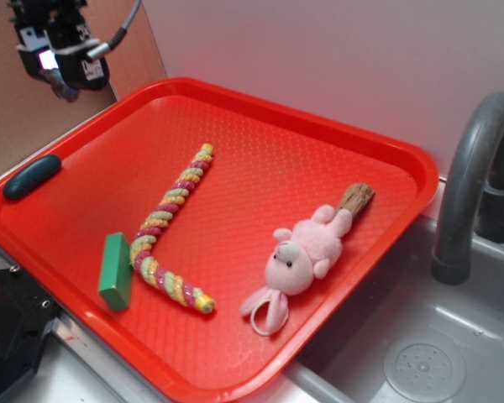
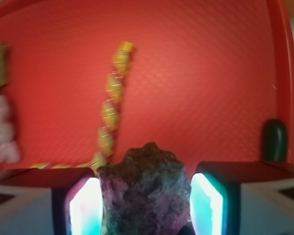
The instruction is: Grab the rock.
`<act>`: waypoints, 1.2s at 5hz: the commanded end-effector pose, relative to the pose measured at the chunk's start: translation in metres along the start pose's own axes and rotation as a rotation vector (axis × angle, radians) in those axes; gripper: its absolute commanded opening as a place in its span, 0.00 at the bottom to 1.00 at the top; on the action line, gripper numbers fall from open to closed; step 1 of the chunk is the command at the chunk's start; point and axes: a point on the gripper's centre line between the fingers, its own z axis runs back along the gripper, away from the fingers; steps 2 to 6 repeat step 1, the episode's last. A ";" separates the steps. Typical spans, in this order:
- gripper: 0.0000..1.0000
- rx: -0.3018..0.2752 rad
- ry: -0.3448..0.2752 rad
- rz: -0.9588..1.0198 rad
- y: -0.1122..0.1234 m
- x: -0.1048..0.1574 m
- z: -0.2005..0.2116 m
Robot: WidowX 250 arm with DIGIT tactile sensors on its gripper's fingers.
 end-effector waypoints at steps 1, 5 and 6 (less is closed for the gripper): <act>0.00 -0.037 -0.039 -0.012 -0.004 -0.032 0.007; 0.00 -0.037 -0.039 -0.012 -0.004 -0.032 0.007; 0.00 -0.037 -0.039 -0.012 -0.004 -0.032 0.007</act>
